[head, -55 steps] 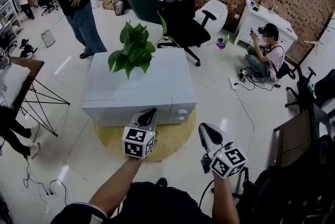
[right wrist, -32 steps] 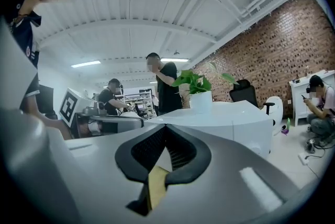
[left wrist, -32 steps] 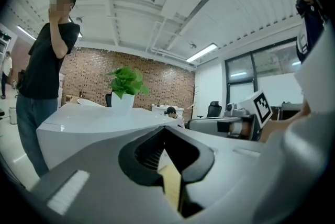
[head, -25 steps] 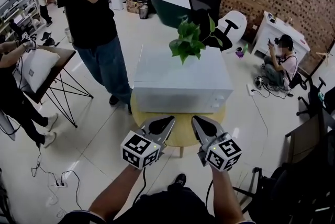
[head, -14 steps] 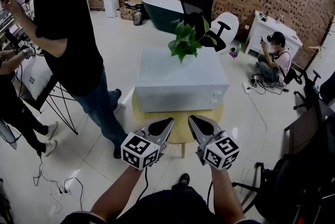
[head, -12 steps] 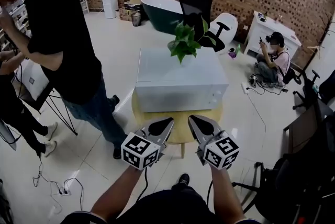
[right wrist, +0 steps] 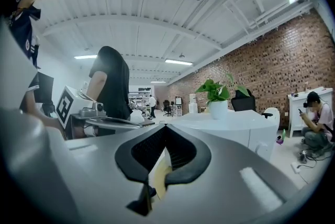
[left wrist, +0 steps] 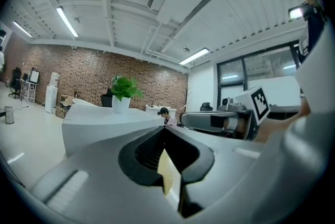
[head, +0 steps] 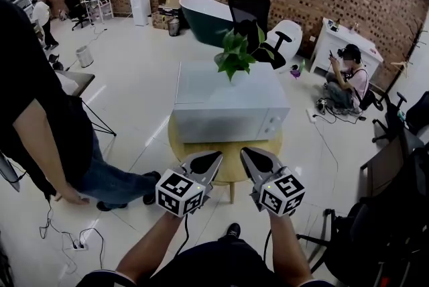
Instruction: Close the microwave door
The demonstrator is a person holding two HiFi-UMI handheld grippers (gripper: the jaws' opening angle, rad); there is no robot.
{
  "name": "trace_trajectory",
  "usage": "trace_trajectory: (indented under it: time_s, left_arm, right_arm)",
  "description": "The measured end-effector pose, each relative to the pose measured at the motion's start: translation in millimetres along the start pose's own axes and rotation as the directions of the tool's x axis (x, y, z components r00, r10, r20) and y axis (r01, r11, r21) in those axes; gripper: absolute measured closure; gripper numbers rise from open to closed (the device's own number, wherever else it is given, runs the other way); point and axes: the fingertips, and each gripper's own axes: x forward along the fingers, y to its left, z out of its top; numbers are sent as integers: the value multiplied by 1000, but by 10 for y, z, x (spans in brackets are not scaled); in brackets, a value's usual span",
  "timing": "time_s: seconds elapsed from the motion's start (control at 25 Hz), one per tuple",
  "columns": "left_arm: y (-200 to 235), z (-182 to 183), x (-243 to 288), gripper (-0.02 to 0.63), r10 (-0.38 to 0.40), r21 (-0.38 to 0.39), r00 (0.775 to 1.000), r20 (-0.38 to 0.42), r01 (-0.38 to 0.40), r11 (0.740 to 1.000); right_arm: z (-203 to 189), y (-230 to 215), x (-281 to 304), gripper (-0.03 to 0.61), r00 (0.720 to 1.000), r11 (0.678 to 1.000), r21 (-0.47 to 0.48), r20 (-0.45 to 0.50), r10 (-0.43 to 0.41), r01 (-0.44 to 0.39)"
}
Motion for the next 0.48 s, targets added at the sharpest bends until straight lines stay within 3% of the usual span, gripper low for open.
trace_trajectory:
  time_s: [0.48]
  left_arm:
    - [-72, -9, -44, 603, 9, 0, 1000, -1, -9, 1000]
  right_arm:
    - [10, 52, -59, 578, 1000, 1000, 0, 2, 15, -15]
